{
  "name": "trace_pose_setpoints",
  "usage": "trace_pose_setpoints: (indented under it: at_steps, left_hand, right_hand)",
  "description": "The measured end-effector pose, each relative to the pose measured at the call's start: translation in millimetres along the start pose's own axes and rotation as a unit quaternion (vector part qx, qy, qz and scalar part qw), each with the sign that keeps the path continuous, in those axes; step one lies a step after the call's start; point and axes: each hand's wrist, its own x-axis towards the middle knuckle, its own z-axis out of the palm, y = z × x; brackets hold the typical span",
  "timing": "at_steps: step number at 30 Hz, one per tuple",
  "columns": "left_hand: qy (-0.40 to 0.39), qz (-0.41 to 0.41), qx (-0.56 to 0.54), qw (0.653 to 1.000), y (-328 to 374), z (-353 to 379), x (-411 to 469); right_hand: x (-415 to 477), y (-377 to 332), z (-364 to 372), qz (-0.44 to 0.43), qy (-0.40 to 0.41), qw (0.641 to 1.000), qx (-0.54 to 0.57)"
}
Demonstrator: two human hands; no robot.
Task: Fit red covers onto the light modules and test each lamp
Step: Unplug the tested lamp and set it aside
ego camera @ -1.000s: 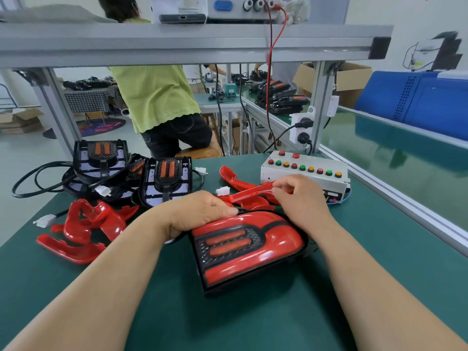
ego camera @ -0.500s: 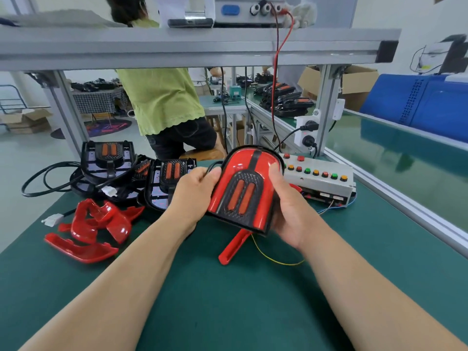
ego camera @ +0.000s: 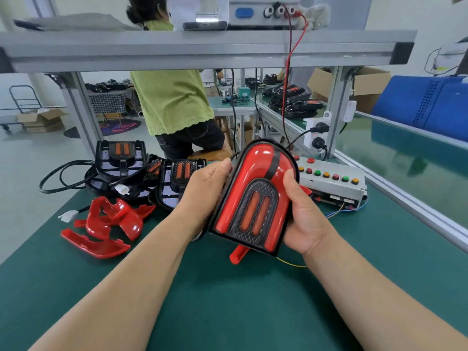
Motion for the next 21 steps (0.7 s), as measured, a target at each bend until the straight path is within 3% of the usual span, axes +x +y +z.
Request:
trace_pose_setpoints:
  at_steps: [6, 9, 11, 17, 21]
  left_hand:
    - [-0.137, -0.062, 0.038, 0.988, -1, 7, -7]
    - [-0.168, -0.009, 0.13, 0.977, 0, 8, -10]
    - [-0.162, 0.025, 0.214, 0.963, -1, 4, -8]
    - [-0.102, 0.006, 0.369, 0.924, -5, -31, 10]
    - [-0.062, -0.016, 0.384, 0.921, -12, -54, 17]
  right_hand:
    - [-3, -5, -1, -0.047, -0.05, 0.997, 0.041]
    - [-4, -9, -4, -0.07, -0.019, 0.996, 0.058]
    - [-2, -17, -9, -0.111, 0.03, 0.989, 0.097]
    - [-5, -49, -34, -0.214, 0.098, 0.961, 0.143]
    - [-7, -54, -45, -0.218, 0.117, 0.957, 0.153]
